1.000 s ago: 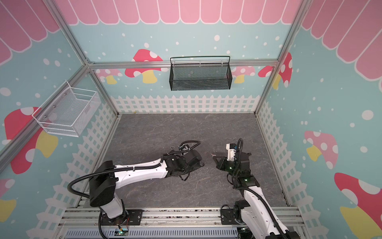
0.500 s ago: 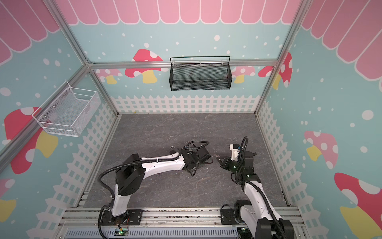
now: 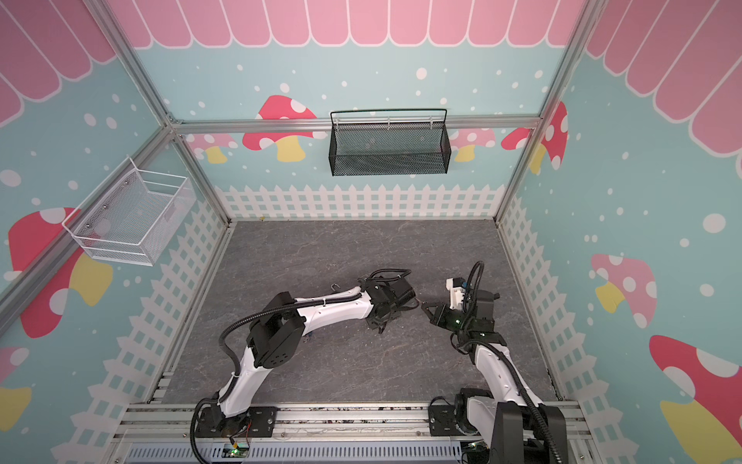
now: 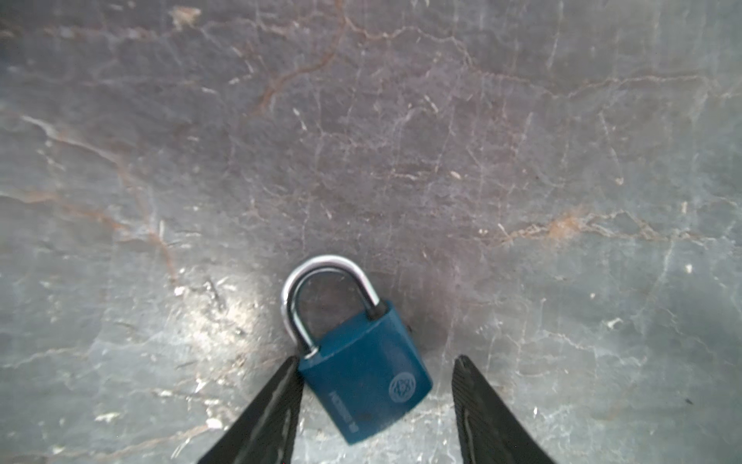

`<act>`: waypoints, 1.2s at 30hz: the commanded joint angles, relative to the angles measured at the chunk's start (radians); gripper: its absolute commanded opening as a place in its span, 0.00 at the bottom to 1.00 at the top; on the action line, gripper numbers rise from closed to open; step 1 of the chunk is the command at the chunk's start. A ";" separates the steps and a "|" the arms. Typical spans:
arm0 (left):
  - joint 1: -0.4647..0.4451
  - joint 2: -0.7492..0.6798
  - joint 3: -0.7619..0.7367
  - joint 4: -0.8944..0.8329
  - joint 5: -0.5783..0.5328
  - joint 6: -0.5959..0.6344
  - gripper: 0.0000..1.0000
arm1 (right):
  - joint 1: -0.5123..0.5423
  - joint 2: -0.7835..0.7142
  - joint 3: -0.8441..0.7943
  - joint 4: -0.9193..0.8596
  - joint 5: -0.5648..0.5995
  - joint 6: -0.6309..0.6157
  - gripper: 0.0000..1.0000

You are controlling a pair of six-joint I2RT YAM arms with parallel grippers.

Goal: Unlock with the key
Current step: 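Lower the left gripper onto the larger blue padlock and close on it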

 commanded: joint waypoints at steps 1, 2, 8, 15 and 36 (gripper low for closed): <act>0.006 0.046 0.048 -0.084 -0.023 0.048 0.57 | -0.005 0.017 0.031 0.028 -0.038 -0.018 0.00; 0.007 0.056 0.058 -0.097 -0.017 0.055 0.56 | -0.007 0.021 0.031 0.032 -0.042 -0.016 0.00; 0.008 0.095 0.090 -0.111 0.004 0.099 0.52 | -0.009 0.026 0.014 0.065 -0.068 0.007 0.00; 0.011 0.148 0.124 -0.128 0.067 0.142 0.47 | -0.009 0.032 -0.007 0.100 -0.094 0.033 0.00; 0.044 0.174 0.142 -0.107 0.087 0.170 0.39 | -0.009 0.032 -0.038 0.131 -0.125 0.046 0.00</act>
